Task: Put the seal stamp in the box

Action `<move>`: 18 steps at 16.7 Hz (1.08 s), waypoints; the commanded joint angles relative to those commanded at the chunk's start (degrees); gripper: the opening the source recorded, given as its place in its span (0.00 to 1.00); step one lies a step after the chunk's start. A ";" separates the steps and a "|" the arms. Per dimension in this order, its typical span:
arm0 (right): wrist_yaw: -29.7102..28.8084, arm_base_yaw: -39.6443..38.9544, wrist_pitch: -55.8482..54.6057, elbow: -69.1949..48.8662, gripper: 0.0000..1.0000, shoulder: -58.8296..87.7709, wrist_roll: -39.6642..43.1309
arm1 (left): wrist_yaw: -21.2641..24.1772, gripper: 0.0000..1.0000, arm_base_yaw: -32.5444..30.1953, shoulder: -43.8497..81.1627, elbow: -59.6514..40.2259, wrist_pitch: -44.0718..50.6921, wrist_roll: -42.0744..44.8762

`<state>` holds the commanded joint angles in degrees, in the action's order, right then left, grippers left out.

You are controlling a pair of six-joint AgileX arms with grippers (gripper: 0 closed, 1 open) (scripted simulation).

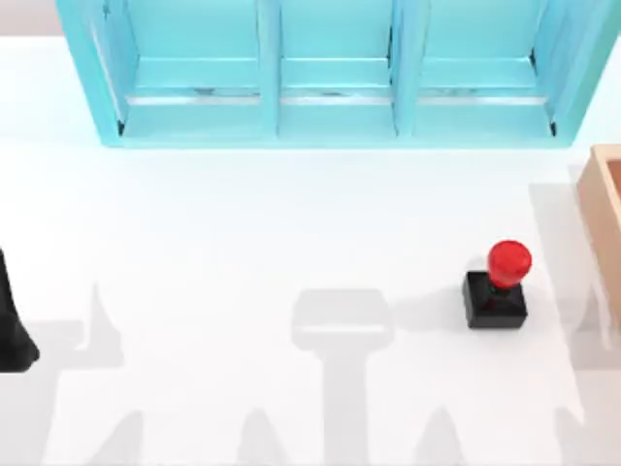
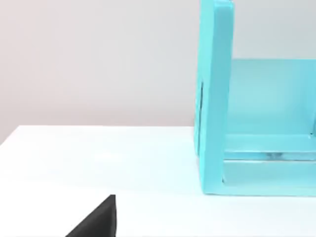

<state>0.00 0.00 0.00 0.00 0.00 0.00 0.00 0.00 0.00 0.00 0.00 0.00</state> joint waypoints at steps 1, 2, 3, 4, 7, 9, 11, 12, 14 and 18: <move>0.00 0.00 0.00 0.00 1.00 0.00 0.00 | 0.00 1.00 0.00 0.00 0.00 0.00 0.00; 0.00 0.00 0.00 0.00 1.00 0.00 0.00 | 0.00 1.00 0.00 0.00 0.00 0.00 0.00; 0.04 -0.20 0.50 -0.58 1.00 0.58 -0.22 | 0.00 1.00 0.00 0.00 0.00 0.00 0.00; 0.11 -0.60 1.53 -1.78 1.00 1.76 -0.66 | 0.00 1.00 0.00 0.00 0.00 0.00 0.00; 0.32 -2.67 7.53 -9.02 1.00 8.97 -3.02 | 0.00 1.00 0.00 0.00 0.00 0.00 0.00; 0.38 -4.56 13.51 -16.68 1.00 16.79 -5.13 | 0.00 1.00 0.00 0.00 0.00 0.00 0.00; 0.33 -6.71 20.61 -25.77 1.00 26.74 -7.43 | 0.00 1.00 0.00 0.00 0.00 0.00 0.00; 0.28 -7.86 24.45 -30.64 1.00 32.34 -8.61 | 0.00 1.00 0.00 0.00 0.00 0.00 0.00; 0.12 -10.22 32.49 -40.70 1.00 44.40 -11.00 | 0.00 1.00 0.00 0.00 0.00 0.00 0.00; -0.29 -15.03 48.72 -60.71 1.00 69.47 -15.78 | 0.00 1.00 0.00 0.00 0.00 0.00 0.00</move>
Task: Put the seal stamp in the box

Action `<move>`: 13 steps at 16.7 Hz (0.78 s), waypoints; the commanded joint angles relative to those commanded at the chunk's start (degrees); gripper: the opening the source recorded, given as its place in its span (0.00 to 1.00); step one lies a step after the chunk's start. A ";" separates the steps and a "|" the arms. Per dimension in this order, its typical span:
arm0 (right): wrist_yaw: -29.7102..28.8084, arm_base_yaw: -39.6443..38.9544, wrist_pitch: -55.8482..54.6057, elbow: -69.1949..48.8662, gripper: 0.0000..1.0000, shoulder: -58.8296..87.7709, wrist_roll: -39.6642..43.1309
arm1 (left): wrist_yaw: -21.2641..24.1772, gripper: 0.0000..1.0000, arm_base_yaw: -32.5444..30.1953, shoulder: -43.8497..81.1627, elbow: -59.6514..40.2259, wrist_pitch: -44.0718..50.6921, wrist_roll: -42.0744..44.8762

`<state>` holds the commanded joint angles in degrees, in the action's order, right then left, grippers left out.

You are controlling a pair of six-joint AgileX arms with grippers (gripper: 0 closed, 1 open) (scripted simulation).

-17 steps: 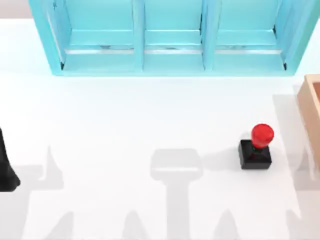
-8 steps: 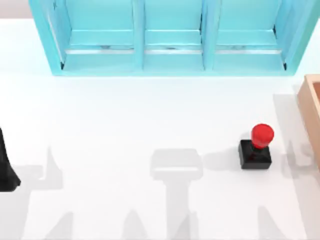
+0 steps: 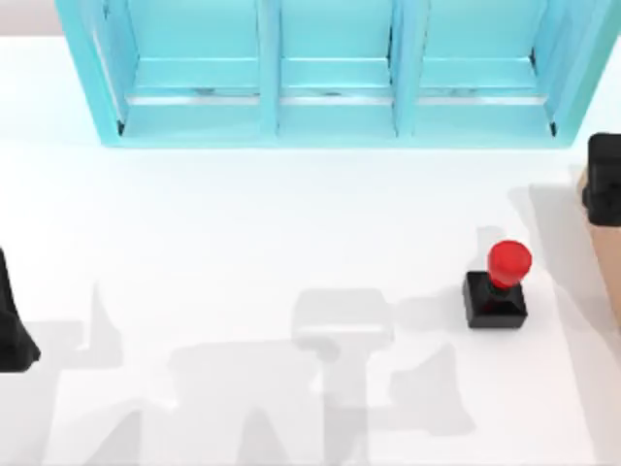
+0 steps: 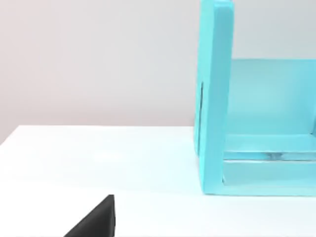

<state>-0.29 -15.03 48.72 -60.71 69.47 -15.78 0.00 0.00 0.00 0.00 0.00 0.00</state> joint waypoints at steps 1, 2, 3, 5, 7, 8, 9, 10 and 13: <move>-0.08 -1.16 3.83 -4.69 1.00 5.91 -1.16 | 0.00 1.00 0.00 0.00 0.00 0.00 0.00; -0.15 -2.27 7.50 -9.17 1.00 11.52 -2.28 | 0.00 1.00 0.00 0.00 0.00 0.00 0.00; -0.19 -3.34 10.95 -13.42 1.00 16.74 -3.36 | 0.00 1.00 0.00 0.00 0.00 0.00 0.00; -0.20 -5.28 17.10 -21.11 1.00 25.79 -5.34 | 0.00 1.00 0.00 0.00 0.00 0.00 0.00; -0.10 -6.87 21.99 -27.43 1.00 32.73 -6.98 | 0.00 1.00 0.00 0.00 0.00 0.00 0.00; -0.02 -7.52 23.89 -29.97 1.00 35.33 -7.64 | 0.00 1.00 0.00 0.00 0.00 0.00 0.00; 0.07 -8.05 25.42 -32.04 1.00 37.34 -8.18 | 0.00 1.00 0.00 0.00 0.00 0.00 0.00; 0.15 -8.45 26.55 -33.61 1.00 38.77 -8.58 | 0.00 1.00 0.00 0.00 0.00 0.00 0.00; 0.24 -8.82 27.57 -35.07 1.00 40.03 -8.95 | 0.00 1.00 0.00 0.00 0.00 0.00 0.00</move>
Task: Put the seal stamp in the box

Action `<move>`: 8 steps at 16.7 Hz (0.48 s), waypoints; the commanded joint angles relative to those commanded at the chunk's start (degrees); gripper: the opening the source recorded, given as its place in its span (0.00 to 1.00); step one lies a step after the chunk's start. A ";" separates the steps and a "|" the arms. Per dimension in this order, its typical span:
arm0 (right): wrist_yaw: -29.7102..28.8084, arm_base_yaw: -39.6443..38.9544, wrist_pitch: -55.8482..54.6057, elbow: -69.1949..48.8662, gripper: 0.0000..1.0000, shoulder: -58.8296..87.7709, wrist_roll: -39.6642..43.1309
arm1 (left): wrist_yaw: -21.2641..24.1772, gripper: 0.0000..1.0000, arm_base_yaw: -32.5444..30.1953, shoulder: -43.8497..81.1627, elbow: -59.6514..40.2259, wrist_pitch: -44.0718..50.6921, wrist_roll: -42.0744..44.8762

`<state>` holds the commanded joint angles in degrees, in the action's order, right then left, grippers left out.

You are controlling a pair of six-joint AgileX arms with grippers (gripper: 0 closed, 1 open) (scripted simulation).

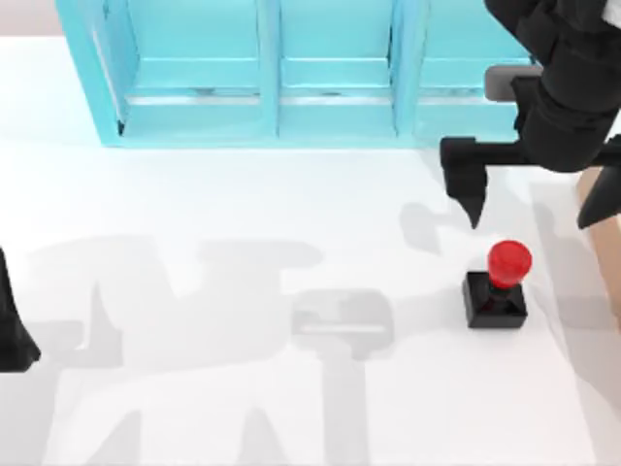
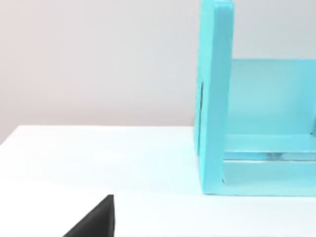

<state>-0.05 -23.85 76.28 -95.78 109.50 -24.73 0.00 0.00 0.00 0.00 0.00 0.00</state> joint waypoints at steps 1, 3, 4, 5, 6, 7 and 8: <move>0.00 0.00 0.00 0.00 1.00 0.00 0.00 | 0.00 1.00 0.00 0.00 0.00 0.00 0.00; 0.00 0.30 -0.14 0.16 1.00 -0.16 0.06 | 0.00 1.00 0.00 0.00 0.00 0.00 0.00; 0.00 0.28 -0.31 0.33 1.00 -0.12 0.08 | 0.00 1.00 0.00 0.00 0.00 0.00 0.00; 0.00 0.22 -1.06 1.07 1.00 0.03 0.12 | 0.00 1.00 0.00 0.00 0.00 0.00 0.00; 0.00 0.17 -2.39 2.31 1.00 0.29 0.14 | 0.00 1.00 0.00 0.00 0.00 0.00 0.00; 0.00 0.13 -4.29 3.89 1.00 0.63 0.13 | 0.00 1.00 0.00 0.00 0.00 0.00 0.00; -0.01 0.09 -6.63 5.71 1.00 1.04 0.10 | 0.00 1.00 0.00 0.00 0.00 0.00 0.00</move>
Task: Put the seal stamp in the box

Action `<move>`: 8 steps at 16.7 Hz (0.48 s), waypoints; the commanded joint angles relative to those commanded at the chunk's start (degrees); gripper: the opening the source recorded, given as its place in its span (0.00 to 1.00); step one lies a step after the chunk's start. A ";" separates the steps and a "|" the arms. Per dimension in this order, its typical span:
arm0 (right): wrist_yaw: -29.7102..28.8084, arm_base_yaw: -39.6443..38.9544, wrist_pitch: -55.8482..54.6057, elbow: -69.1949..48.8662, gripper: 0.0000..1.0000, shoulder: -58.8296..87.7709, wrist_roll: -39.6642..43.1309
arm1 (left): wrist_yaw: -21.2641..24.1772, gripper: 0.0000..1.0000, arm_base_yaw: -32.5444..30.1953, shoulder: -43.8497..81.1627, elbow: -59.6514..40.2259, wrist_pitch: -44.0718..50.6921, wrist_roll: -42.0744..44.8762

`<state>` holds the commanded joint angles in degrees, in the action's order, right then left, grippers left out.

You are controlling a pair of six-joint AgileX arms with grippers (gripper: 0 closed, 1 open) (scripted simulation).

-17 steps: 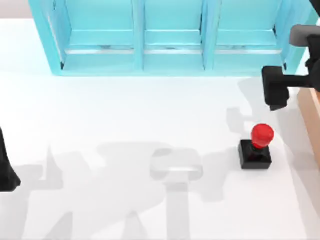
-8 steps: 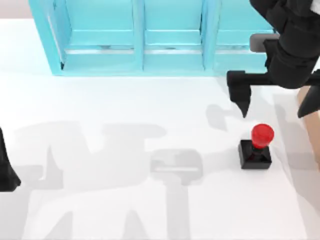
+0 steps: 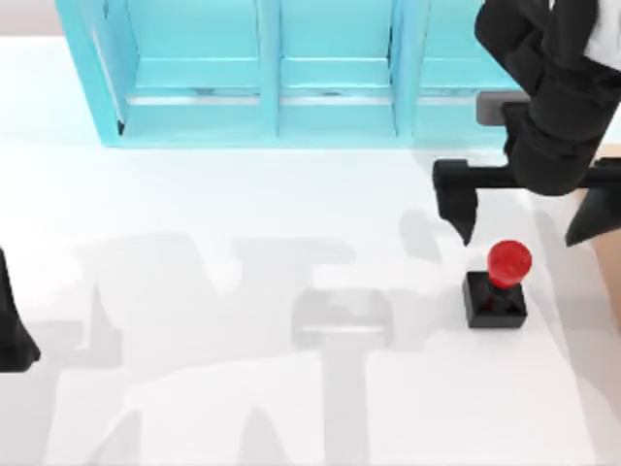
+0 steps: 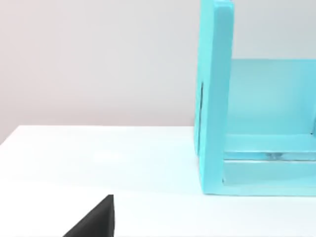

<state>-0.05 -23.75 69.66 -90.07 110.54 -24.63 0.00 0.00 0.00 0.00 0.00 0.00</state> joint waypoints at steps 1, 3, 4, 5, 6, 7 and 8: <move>0.00 -0.04 -2.68 1.99 1.00 0.50 -0.05 | 0.00 1.00 0.00 0.00 0.00 0.00 0.00; -0.01 -0.11 -8.34 6.16 1.00 1.58 -0.16 | 0.00 1.00 0.00 0.00 0.00 0.00 0.00; -0.01 -0.16 -10.84 8.07 1.00 2.08 -0.21 | 0.00 1.00 0.00 0.00 0.00 0.00 0.00; -0.01 -0.21 -12.76 9.70 1.00 2.52 -0.26 | 0.00 1.00 0.00 0.00 0.00 0.00 0.00; -0.02 -0.25 -14.08 10.92 1.00 2.86 -0.31 | 0.00 1.00 0.00 0.00 0.00 0.00 0.00; -0.02 -0.28 -14.80 11.59 1.00 3.06 -0.34 | 0.00 1.00 0.00 0.00 0.00 0.00 0.00; -0.02 -0.28 -14.93 11.71 1.00 3.09 -0.34 | 0.00 1.00 0.00 0.00 0.00 0.00 0.00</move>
<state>-0.07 -24.03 54.73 -78.37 113.63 -24.97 0.00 0.00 0.00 0.00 0.00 0.00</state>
